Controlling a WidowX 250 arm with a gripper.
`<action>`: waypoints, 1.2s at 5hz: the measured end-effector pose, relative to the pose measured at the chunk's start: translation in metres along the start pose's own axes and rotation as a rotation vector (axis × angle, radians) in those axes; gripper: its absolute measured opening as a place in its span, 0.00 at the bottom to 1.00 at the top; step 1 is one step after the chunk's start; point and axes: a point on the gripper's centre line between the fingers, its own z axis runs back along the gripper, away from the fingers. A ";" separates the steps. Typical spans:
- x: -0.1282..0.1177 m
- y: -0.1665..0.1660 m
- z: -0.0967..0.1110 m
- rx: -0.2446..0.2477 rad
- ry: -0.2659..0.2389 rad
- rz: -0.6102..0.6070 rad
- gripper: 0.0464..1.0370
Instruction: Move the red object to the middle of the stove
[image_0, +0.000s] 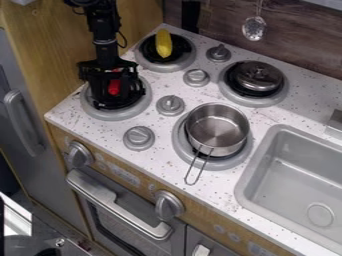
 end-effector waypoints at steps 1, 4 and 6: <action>-0.002 -0.007 -0.001 0.017 -0.004 -0.025 0.38; -0.027 -0.053 0.014 0.012 -0.072 -0.198 0.33; -0.037 -0.083 0.022 -0.007 -0.114 -0.345 0.33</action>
